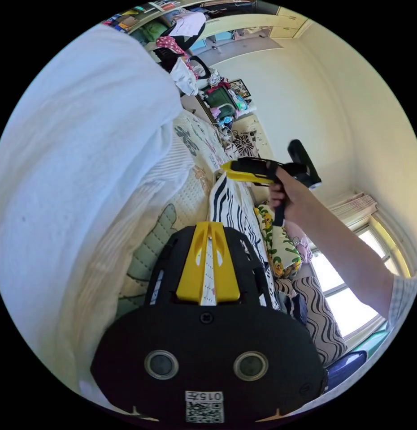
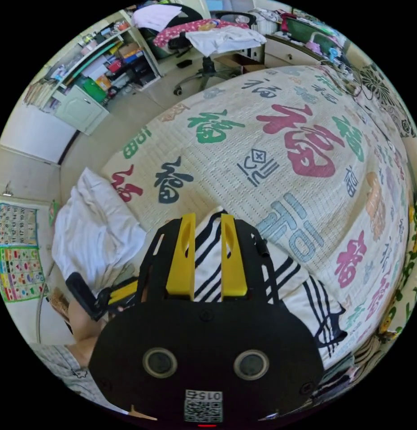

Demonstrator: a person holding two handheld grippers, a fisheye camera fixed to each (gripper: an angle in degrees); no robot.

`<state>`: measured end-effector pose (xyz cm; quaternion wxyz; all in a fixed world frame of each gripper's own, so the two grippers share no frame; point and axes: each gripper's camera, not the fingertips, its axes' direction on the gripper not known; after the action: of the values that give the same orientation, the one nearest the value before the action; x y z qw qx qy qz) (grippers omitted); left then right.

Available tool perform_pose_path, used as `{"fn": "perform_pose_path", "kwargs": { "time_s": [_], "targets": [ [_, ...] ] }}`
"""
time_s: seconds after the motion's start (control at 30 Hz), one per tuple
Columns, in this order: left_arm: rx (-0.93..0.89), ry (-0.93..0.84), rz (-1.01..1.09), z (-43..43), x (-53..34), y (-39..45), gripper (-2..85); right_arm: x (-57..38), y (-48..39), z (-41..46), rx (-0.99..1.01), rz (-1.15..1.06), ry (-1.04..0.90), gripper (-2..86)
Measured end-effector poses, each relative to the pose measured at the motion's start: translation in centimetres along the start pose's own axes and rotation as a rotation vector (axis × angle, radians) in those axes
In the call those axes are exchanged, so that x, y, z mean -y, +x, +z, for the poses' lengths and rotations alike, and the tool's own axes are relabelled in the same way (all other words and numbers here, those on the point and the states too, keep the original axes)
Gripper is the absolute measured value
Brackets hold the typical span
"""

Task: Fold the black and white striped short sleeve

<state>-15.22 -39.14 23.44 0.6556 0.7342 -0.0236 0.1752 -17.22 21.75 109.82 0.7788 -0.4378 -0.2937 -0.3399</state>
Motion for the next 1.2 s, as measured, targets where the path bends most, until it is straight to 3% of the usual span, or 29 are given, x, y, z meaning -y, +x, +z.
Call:
{"fn": "perform_pose_path", "kwargs": {
  "time_s": [0.13, 0.33, 0.53, 0.7, 0.87, 1.03, 1.2],
  "targets": [
    [-0.05, 0.005, -0.011, -0.5, -1.0, -0.5, -0.8, 3.1, -0.5, 3.0, -0.133, 0.044, -0.113, 6.1],
    [-0.065, 0.007, -0.015, -0.9, -2.7, -0.5, -0.8, 4.0, -2.9, 0.8, -0.254, -0.102, -0.12, -0.6],
    [-0.075, 0.067, 0.079, -2.9, -4.2, 2.7, -0.8, 1.1, -4.8, -6.3, -0.271, -0.25, 0.012, -0.9],
    [0.008, 0.072, 0.405, -3.4, -5.4, 11.4, -0.8, -5.9, 1.6, -16.4, -0.115, -0.111, 0.237, -0.9],
    [0.008, -0.024, 0.639, 0.6, -9.7, 18.1, -0.8, -18.7, 10.1, -24.7, 0.008, 0.082, 0.418, -0.8],
    [0.047, -0.237, 0.763, 6.6, -15.6, 19.9, -0.8, -28.8, 14.6, -23.8, 0.023, 0.248, 0.354, -0.5],
    [0.107, -0.387, 0.697, 10.3, -18.3, 17.2, -0.8, -34.0, 15.8, -21.2, 0.111, 0.359, 0.297, -0.3]
  ]
}}
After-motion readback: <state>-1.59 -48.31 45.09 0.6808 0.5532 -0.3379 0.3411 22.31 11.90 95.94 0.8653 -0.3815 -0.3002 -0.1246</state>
